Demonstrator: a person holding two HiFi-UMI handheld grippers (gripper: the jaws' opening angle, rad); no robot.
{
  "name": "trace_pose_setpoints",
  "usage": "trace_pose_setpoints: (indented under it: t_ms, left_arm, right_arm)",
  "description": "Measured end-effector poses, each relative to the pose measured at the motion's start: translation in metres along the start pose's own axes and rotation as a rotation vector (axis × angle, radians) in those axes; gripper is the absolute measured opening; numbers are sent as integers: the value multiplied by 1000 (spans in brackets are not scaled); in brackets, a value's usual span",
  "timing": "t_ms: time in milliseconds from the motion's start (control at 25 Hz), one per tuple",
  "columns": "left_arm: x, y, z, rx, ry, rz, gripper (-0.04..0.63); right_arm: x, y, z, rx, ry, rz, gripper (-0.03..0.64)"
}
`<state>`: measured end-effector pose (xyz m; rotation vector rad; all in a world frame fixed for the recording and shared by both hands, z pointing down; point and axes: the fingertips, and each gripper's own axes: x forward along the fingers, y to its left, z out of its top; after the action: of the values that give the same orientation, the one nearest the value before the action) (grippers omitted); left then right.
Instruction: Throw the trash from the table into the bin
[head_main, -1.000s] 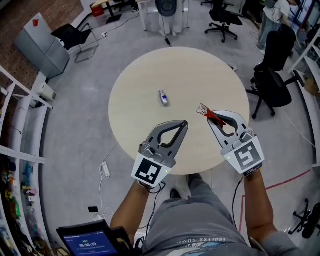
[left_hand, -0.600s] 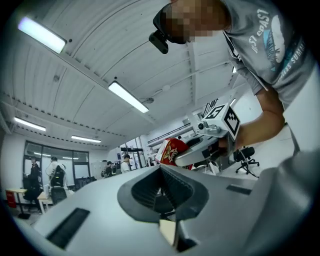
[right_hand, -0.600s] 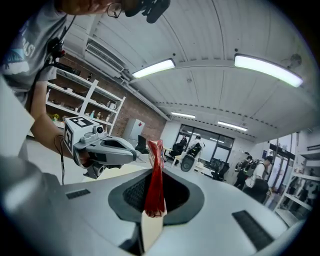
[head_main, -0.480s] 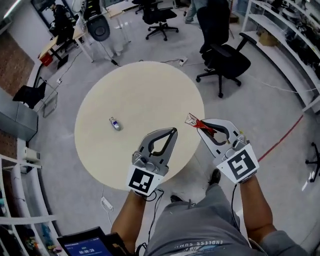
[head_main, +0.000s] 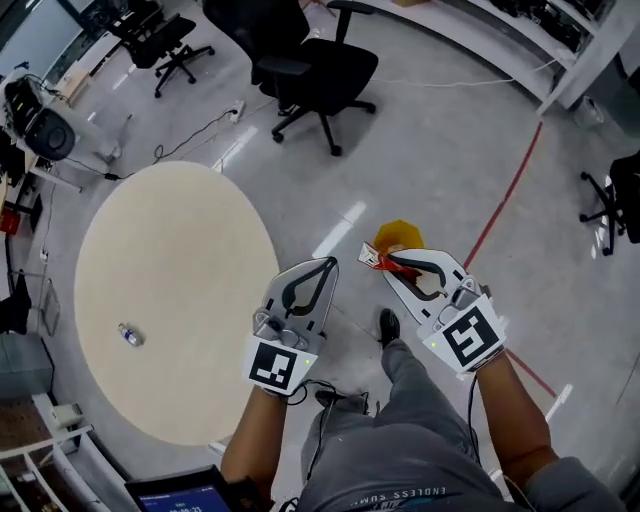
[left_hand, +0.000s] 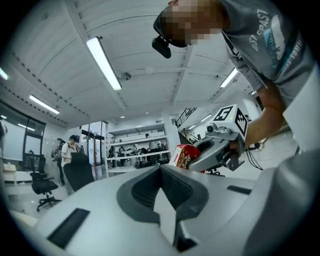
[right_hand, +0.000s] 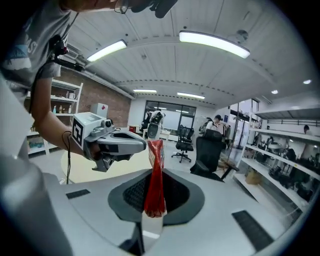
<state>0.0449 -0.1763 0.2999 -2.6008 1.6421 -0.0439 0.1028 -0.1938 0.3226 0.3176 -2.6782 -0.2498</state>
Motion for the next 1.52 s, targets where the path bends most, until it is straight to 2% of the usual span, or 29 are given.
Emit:
trace_pose_setpoints:
  t_ms: [160, 360, 640, 960, 1320, 1520]
  left_arm:
    - [76, -15, -65, -61, 48, -81, 34]
    - [143, -18, -144, -111, 113, -142, 32]
    - [199, -30, -252, -170, 176, -195, 34]
    - [241, -41, -358, -194, 242, -234, 34]
    - [267, -57, -449, -213, 320, -258, 34]
    - [275, -64, -479, -218, 339, -265, 32]
  right_arm:
    - [4, -46, -87, 85, 65, -38, 40]
    - [33, -85, -172, 195, 90, -62, 40]
    - [64, -106, -290, 311, 128, -85, 40]
    - [105, -116, -416, 402, 192, -109, 40]
    - [138, -117, -513, 451, 231, -89, 40]
    - [148, -117, -550, 482, 247, -84, 40]
